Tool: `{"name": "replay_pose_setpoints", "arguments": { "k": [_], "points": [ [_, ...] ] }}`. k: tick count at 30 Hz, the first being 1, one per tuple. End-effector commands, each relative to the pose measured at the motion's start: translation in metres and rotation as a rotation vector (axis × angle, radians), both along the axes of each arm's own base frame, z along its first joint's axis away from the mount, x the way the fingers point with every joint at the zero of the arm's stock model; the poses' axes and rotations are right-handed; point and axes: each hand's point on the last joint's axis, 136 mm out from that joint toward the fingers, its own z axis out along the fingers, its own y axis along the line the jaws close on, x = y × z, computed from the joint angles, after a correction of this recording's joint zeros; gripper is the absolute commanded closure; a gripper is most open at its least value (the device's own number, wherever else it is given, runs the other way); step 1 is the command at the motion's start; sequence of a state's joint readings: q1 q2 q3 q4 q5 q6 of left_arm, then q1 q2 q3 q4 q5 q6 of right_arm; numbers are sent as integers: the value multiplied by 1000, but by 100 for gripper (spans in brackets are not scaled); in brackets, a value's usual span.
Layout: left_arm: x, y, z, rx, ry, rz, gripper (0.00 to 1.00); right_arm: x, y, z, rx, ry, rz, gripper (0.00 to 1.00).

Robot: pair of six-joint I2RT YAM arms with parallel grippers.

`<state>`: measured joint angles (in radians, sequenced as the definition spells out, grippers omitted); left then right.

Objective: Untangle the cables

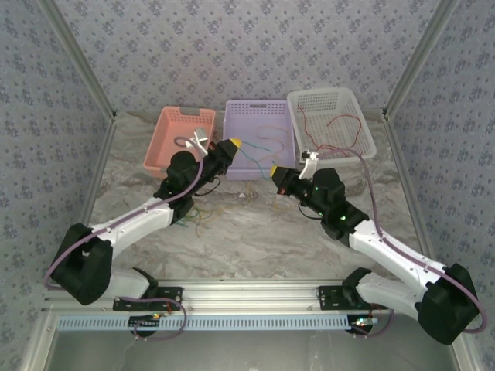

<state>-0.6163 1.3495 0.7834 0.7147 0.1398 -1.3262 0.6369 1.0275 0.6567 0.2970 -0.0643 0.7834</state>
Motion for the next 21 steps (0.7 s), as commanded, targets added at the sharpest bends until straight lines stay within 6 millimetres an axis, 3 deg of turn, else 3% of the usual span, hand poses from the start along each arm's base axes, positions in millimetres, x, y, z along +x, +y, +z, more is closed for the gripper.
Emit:
{"name": "replay_pose_setpoints", "arguments": {
  "k": [1, 5, 9, 11, 13, 18, 21],
  "points": [
    [7, 35, 54, -150, -133, 155, 100, 2, -20, -35, 64, 181, -134, 100],
    [8, 35, 61, -181, -161, 157, 100, -4, -25, -51, 214, 328, -228, 100],
    [9, 37, 69, -251, -197, 161, 100, -24, -38, -88, 351, 567, -405, 100],
    [9, 35, 73, -257, -211, 148, 100, -29, -37, -94, 369, 600, -411, 100],
    [9, 28, 77, -208, -228, 119, 100, -28, -36, -74, 317, 528, -370, 100],
    [7, 15, 67, -33, -262, 77, 100, -39, -48, 3, 34, 284, -311, 65],
    [7, 12, 62, 13, -279, 72, 100, -51, -53, 26, -19, 236, -298, 57]
  ]
}}
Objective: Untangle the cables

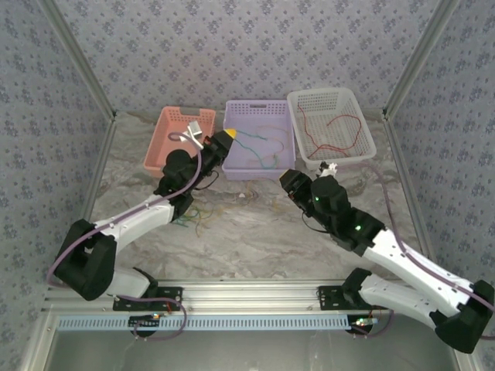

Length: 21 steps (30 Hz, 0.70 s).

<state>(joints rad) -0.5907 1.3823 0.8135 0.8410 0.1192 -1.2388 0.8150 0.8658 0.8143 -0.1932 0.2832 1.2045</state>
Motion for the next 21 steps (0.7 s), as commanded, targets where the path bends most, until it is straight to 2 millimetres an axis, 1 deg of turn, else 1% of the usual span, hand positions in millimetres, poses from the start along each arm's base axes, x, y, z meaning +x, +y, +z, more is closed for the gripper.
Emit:
{"name": "replay_pose_setpoints", "arguments": {
  "k": [1, 3, 5, 6, 8, 10, 12, 16, 21],
  "points": [
    [-7, 1, 31, 43, -137, 13, 100, -15, -22, 15, -183, -52, -12, 56],
    [-9, -4, 29, 96, -161, 13, 100, -21, -13, 28, -138, -92, 11, 54],
    [-15, -12, 30, 172, -206, 21, 100, -21, 1, 39, -56, -109, 30, 51],
    [-18, -15, 28, 212, -218, 27, 100, -19, 8, 43, -19, -110, 37, 49],
    [-27, -25, 31, 286, -278, 37, 100, -11, 20, 48, 81, -85, 23, 44],
    [-35, -32, 31, 341, -325, 47, 100, -2, 29, 56, 167, -76, 5, 41],
    [-44, -39, 31, 383, -374, 53, 100, 7, 34, 56, 248, -44, -28, 38],
    [-59, -52, 26, 452, -452, 40, 100, 28, 41, 58, 446, -11, -65, 38],
    [-70, -65, 17, 500, -489, 11, 100, 42, 39, 62, 521, 0, -105, 42]
  ]
}}
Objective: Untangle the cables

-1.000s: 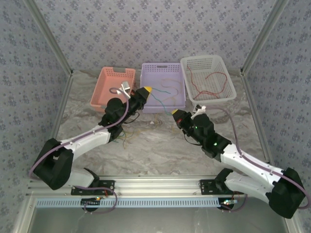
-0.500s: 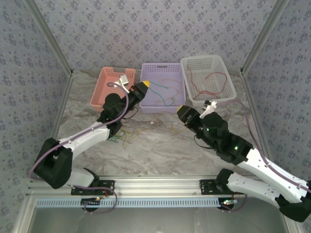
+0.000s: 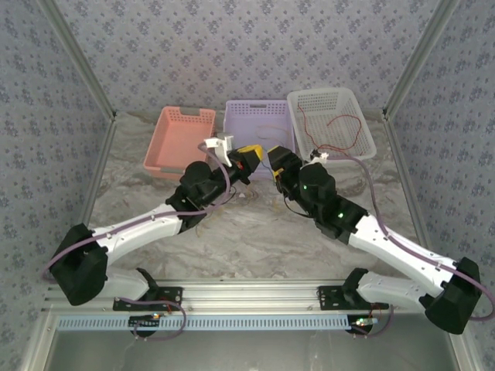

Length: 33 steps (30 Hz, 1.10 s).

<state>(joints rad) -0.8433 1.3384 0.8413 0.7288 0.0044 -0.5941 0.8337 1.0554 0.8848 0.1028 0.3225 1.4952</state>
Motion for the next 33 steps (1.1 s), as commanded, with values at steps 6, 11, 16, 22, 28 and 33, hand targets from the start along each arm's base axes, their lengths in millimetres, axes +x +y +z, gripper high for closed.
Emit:
{"name": "replay_pose_setpoints", "arguments": {
  "k": [6, 11, 16, 22, 28, 33],
  "points": [
    [-14, -12, 7, 59, -111, -18, 100, 19, -6, 10, 207, 27, -40, 58],
    [-28, -31, 0, 115, -126, -101, 100, 26, -20, 9, 192, 25, -73, 76],
    [-41, -45, -9, 176, -129, -191, 100, 32, -31, 8, 166, 24, -66, 100],
    [-49, -59, -23, 275, -106, -280, 100, 32, -32, 26, 6, -23, 21, 100],
    [-66, -77, -43, 380, -89, -389, 100, 41, -28, 50, -177, -72, 124, 100],
    [-85, -95, -59, 455, -77, -477, 100, 52, -19, 69, -273, -125, 223, 100]
  ]
}}
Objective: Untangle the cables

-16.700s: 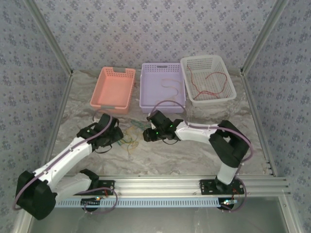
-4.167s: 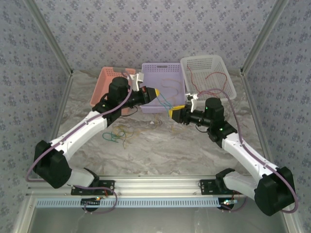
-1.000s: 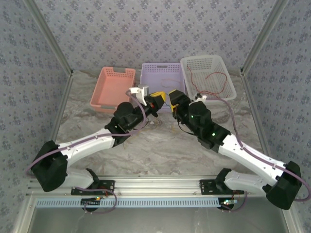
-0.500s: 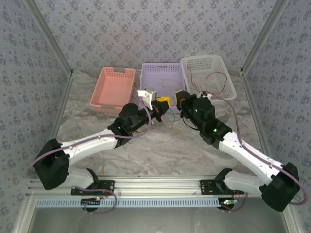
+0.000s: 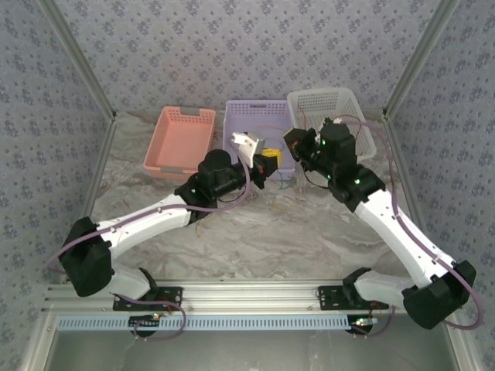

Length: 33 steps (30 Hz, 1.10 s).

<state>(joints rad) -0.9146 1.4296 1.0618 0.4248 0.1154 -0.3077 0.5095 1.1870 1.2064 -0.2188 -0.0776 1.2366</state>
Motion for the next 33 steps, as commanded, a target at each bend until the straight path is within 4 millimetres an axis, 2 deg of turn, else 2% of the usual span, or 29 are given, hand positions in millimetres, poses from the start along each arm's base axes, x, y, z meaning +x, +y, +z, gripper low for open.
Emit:
{"name": "replay_pose_setpoints", "arguments": {
  "k": [1, 7, 14, 18, 21, 24, 26, 28, 31, 32, 33],
  "points": [
    [-66, -41, -56, 186, 87, -301, 100, 3, 19, 45, -50, -157, 140, 100],
    [-68, -48, -68, 214, 118, -328, 100, -1, 34, 66, -150, -220, 253, 100],
    [-65, -52, -68, 213, 144, -328, 100, -6, 41, 72, -263, -227, 343, 100],
    [-52, -38, -50, 102, 179, -279, 100, -12, 25, 78, -373, -259, 336, 60],
    [-42, -24, -35, 14, 203, -258, 100, -26, -1, 87, -437, -294, 277, 44],
    [-37, -12, -24, -44, 211, -241, 100, -41, -26, 89, -521, -350, 231, 39],
    [-32, -4, -18, -77, 221, -227, 100, -52, -39, 81, -562, -378, 209, 39],
    [-26, 5, -11, -113, 228, -208, 100, -62, -47, 65, -594, -409, 199, 39],
    [-16, 16, 0, -165, 253, -183, 100, -74, -38, 19, -630, -440, 290, 43],
    [-11, 20, 5, -186, 264, -173, 100, -77, -30, -2, -657, -446, 339, 44],
    [-8, 23, 9, -203, 275, -172, 100, -81, -22, -16, -686, -472, 380, 45]
  ]
}}
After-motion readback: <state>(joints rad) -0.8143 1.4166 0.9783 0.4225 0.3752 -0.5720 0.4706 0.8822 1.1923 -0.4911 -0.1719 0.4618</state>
